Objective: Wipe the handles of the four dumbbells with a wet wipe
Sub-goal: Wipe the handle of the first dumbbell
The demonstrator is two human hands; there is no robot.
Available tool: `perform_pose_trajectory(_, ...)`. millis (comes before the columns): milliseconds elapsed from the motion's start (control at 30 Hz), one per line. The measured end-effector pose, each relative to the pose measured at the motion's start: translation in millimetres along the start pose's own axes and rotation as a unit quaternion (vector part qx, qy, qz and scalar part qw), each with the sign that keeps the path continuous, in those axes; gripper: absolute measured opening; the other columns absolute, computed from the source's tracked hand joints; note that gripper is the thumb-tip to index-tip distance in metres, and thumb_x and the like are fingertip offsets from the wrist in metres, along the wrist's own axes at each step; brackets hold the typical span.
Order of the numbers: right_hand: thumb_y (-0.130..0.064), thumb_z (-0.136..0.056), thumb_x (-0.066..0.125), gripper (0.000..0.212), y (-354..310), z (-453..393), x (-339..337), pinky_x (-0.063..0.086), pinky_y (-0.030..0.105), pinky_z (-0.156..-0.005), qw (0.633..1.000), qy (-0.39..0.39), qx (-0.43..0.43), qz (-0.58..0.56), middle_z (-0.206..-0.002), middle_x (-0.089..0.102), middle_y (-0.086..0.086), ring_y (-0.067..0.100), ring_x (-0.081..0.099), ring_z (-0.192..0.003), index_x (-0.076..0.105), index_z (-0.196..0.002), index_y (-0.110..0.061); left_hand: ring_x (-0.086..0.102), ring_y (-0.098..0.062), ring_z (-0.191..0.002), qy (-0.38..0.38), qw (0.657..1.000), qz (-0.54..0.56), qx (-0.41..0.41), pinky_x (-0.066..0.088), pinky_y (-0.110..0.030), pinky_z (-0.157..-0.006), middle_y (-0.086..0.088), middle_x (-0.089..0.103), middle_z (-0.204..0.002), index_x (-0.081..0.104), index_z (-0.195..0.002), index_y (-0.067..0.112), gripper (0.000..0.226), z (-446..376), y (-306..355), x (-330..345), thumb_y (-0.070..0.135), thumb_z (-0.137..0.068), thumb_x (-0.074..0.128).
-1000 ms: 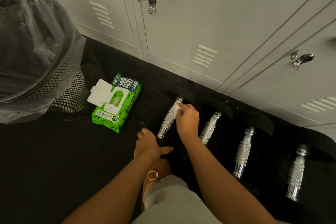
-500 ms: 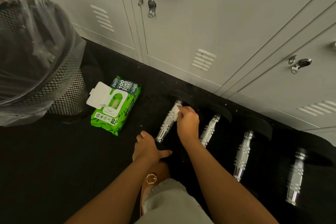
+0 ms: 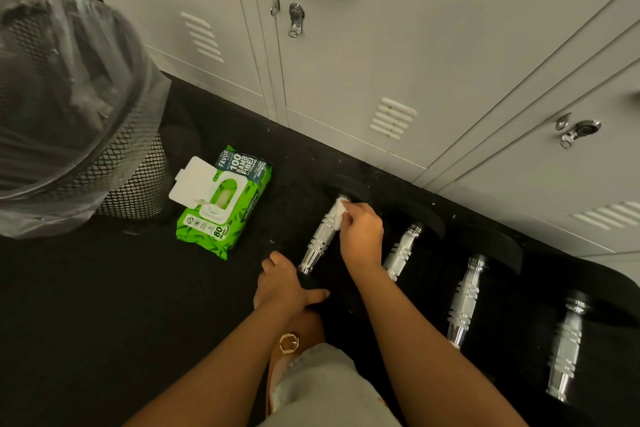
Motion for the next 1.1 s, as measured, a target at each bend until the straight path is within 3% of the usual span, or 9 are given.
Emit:
perform_pose_trajectory(100,-0.003,-0.093,0.049,0.032,1,21,6,0.046,0.017,-0.085,0.999,-0.021,-0.036,-0.006,-0.121,0.06,0.007,0.019,0.061,-0.102,0.061,-0.122,-0.009,0.04,-0.032,-0.13,0.003,1.0,-0.002,-0.005,0.043,-0.043,-0.103,-0.016,0.032,-0.14,0.024,-0.135,0.004,0.11,0,0,1,0.048,-0.056,0.087)
perform_pose_trajectory(267,-0.002,-0.092,0.05,0.03,5,20,8,0.048,0.021,-0.084,0.998,-0.034,-0.055,-0.008,-0.115,0.062,0.006,0.019,0.062,-0.099,0.064,-0.118,-0.009,0.04,-0.032,-0.131,-0.003,1.0,-0.001,-0.014,0.043,-0.044,-0.104,-0.016,0.032,-0.142,0.023,-0.137,0.004,0.113,-1,0,1,0.048,-0.055,0.087)
perform_pose_trajectory(533,-0.001,-0.089,0.053,0.028,7,42,14,0.046,0.016,-0.085,0.993,-0.062,-0.096,-0.011,-0.111,0.063,0.007,0.017,0.062,-0.097,0.067,-0.113,-0.007,0.04,-0.032,-0.131,0.001,1.0,0.001,-0.016,0.043,-0.044,-0.103,-0.016,0.032,-0.142,0.022,-0.139,0.004,0.113,-1,-1,3,0.045,-0.056,0.088)
perform_pose_trajectory(667,0.0,-0.087,0.056,0.026,6,34,10,0.05,0.019,-0.082,0.997,-0.04,-0.056,-0.041,-0.107,0.063,0.006,0.016,0.062,-0.092,0.069,-0.108,-0.007,0.041,-0.032,-0.13,0.004,1.0,-0.003,-0.015,0.043,-0.044,-0.103,-0.016,0.033,-0.141,0.023,-0.138,0.003,0.113,-2,-1,2,0.046,-0.055,0.088)
perform_pose_trajectory(833,0.007,-0.082,0.056,0.027,11,57,20,0.045,0.005,-0.074,0.989,-0.108,-0.072,-0.066,-0.101,0.066,0.007,0.014,0.064,-0.089,0.072,-0.1,-0.005,0.04,-0.032,-0.13,-0.002,1.0,0.003,-0.013,0.043,-0.043,-0.103,-0.017,0.031,-0.142,0.021,-0.14,0.004,0.113,-3,-1,3,0.043,-0.057,0.087)
perform_pose_trajectory(933,0.008,-0.081,0.056,0.026,11,47,13,0.045,0.003,-0.069,0.991,-0.097,-0.059,-0.064,-0.098,0.067,0.008,0.008,0.061,-0.082,0.072,-0.097,-0.004,0.04,-0.032,-0.131,0.0,1.0,0.002,-0.013,0.043,-0.043,-0.103,-0.017,0.031,-0.143,0.02,-0.141,0.005,0.114,-3,-1,3,0.044,-0.057,0.087)
perform_pose_trajectory(1100,0.003,-0.082,0.061,0.022,10,59,19,0.041,-0.001,-0.073,0.984,-0.154,-0.073,-0.043,-0.103,0.068,0.009,0.014,0.064,-0.094,0.072,-0.1,-0.005,0.041,-0.032,-0.129,0.001,1.0,0.002,-0.01,0.045,-0.043,-0.1,-0.016,0.032,-0.141,0.024,-0.137,0.006,0.107,-2,-2,4,0.04,-0.058,0.087)
Point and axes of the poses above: each hand's wrist, its own z-axis away from the middle knuckle, its own x-axis out of the palm, y = z × x, the point moved 3 cm from there along -z, towards the middle knuckle
